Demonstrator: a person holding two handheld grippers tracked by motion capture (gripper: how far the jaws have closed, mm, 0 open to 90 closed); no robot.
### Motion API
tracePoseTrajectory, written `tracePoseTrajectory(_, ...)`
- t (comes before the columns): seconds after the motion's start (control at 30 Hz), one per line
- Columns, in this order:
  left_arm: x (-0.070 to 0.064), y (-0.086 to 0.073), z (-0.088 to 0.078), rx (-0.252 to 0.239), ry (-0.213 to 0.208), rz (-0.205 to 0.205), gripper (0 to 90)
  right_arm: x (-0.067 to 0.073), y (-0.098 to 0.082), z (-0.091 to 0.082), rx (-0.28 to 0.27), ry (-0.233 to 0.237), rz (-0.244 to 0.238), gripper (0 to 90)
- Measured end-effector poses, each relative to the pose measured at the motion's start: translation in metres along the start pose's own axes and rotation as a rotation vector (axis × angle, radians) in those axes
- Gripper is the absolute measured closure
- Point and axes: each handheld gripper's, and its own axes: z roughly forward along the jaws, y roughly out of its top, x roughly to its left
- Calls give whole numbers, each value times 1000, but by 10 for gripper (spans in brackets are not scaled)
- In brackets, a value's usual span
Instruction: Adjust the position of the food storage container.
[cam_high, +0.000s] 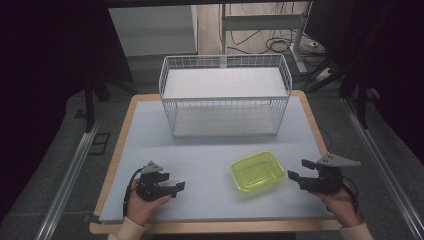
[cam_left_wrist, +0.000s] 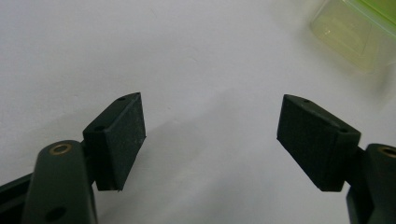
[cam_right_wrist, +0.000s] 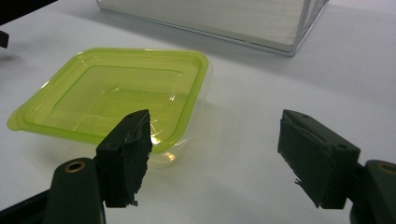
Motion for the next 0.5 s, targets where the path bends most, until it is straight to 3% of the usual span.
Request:
tracePoseTrajectory(0.33,-2,0,1,5,-7,4,228,1,3,-4,-3,16,13,271)
tracePoseTrajectory(0.43,-1,0,0,2,-7,-1,224,3,5,-5,12,44,-14,348)
tracePoseTrajectory(0.47,0,0,0,3,-5,-1,224,7,8,-8,19,60,-39,413)
tracePoseTrajectory(0.5,0,0,0,4,-4,-3,224,7,8,-8,19,60,-39,413)
